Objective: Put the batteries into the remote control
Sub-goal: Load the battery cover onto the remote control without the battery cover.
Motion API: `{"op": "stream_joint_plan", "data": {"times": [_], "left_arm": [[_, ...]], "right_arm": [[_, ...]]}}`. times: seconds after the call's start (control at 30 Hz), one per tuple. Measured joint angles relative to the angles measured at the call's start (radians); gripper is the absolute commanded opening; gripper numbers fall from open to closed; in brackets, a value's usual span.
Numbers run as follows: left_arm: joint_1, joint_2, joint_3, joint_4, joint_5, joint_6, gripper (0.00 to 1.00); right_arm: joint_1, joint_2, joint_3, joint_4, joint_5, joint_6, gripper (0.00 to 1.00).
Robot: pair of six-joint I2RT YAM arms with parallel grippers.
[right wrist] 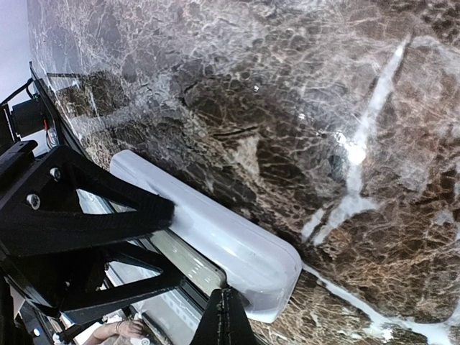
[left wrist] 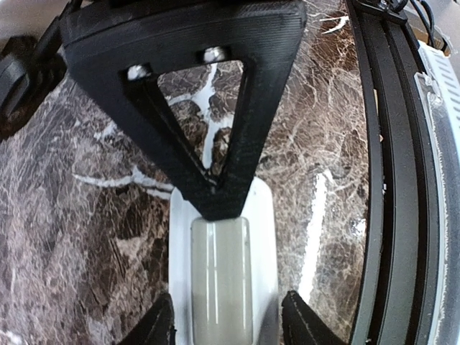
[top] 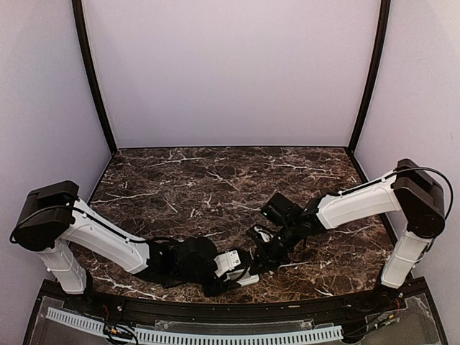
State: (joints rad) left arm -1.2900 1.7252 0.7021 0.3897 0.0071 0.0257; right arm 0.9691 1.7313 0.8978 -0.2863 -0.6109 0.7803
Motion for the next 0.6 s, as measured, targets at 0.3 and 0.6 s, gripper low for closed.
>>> {"op": "stream_joint_plan", "data": {"times": [0.3, 0.6], "left_arm": [[-0.003, -0.128, -0.041, -0.085, 0.005, -0.012, 0.62], [-0.004, -0.148, -0.037, -0.065, 0.013, -0.041, 0.13]], "right_arm": [[0.009, 0.000, 0.014, -0.025, 0.031, -0.002, 0.01], [0.022, 0.004, 0.035, -0.058, 0.058, -0.005, 0.01]]}}
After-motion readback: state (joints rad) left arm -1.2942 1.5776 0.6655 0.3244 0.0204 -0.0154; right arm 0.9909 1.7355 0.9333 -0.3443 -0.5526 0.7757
